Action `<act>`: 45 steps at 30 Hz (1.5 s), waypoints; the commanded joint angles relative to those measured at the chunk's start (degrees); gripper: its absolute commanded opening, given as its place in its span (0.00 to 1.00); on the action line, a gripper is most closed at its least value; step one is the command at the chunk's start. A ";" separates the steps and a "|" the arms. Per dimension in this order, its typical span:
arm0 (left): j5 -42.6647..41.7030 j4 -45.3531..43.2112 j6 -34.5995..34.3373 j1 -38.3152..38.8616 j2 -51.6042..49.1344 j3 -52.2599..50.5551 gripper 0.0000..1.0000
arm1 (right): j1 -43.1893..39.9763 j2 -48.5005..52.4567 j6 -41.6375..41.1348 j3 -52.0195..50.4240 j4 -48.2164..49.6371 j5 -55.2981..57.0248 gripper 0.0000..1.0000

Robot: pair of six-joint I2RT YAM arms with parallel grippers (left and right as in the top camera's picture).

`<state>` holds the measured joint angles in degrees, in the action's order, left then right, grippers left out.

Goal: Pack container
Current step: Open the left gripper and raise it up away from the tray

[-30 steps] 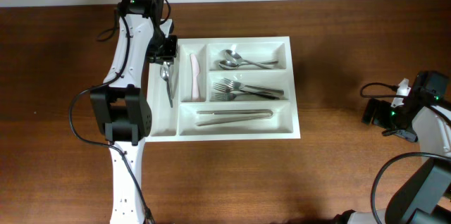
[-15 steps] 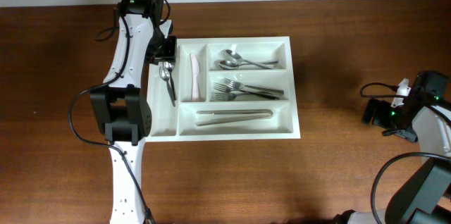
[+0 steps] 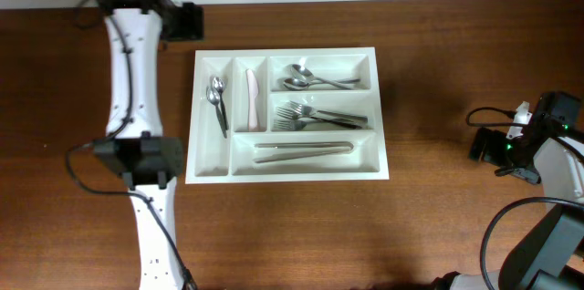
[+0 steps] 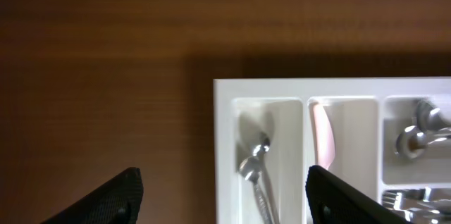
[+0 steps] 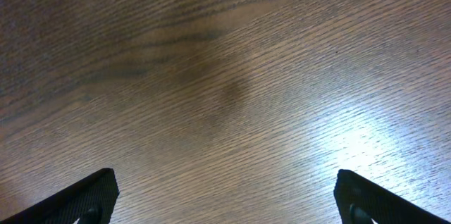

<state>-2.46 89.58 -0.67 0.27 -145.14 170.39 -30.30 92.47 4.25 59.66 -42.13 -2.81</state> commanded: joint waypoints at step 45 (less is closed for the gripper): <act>-5.20 7.10 0.22 10.99 33.86 -1.38 0.99 | -0.11 -0.96 -0.68 -0.13 -0.02 0.50 0.99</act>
<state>-7.11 96.66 -0.10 10.46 -112.05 169.69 -30.30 92.47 4.25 59.66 -42.15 -2.81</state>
